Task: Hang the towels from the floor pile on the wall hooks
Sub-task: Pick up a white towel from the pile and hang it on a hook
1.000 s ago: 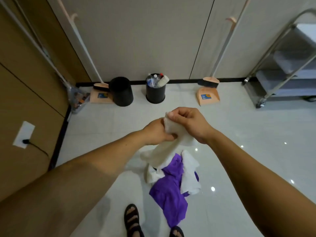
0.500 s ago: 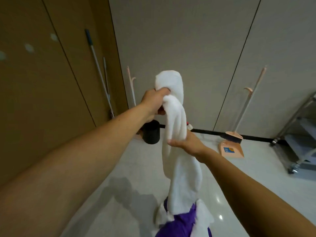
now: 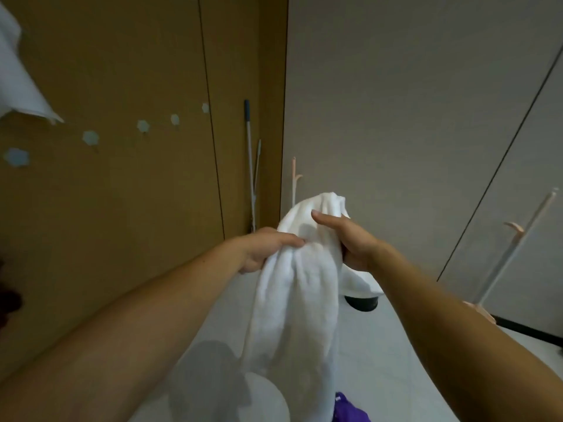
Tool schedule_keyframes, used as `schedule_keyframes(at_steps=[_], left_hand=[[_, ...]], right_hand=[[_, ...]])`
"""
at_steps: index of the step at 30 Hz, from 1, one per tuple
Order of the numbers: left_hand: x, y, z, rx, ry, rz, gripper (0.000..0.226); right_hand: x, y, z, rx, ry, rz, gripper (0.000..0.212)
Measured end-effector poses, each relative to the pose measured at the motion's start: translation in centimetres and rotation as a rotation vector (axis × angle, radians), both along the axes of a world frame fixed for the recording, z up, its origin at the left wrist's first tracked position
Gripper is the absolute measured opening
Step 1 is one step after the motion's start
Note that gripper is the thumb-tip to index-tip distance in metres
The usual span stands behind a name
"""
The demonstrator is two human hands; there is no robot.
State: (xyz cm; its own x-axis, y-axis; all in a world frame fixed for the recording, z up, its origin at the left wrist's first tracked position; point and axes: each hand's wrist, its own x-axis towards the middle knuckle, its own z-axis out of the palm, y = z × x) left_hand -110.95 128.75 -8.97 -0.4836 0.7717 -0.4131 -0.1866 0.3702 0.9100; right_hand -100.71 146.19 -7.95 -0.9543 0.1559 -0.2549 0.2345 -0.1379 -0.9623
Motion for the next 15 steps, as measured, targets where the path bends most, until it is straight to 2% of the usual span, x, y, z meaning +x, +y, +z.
schedule_keyframes(at_steps=[3,5,9,12,15], left_hand=[[-2.0,-2.7,2.2,0.074,0.011,0.058,0.046],[-3.6,-4.5,3.5,0.096,0.050,0.097,0.049],[-6.2,-8.0,5.1,0.057,0.078,0.087,0.052],[-8.8,-10.6,5.9,0.152,0.008,0.060,0.045],[-11.6,-13.5,6.5,0.244,0.033,0.187,0.043]], right_hand=[[-0.9,-1.2,0.1,-0.078,-0.028,0.188,0.054],[-1.8,-2.2,0.4,-0.188,0.013,0.198,0.047],[-4.3,-5.3,1.4,-0.424,0.154,0.151,0.060],[-6.2,-7.5,1.9,-0.551,0.260,0.204,0.059],[-7.7,-9.2,1.7,-0.591,0.261,0.318,0.067]])
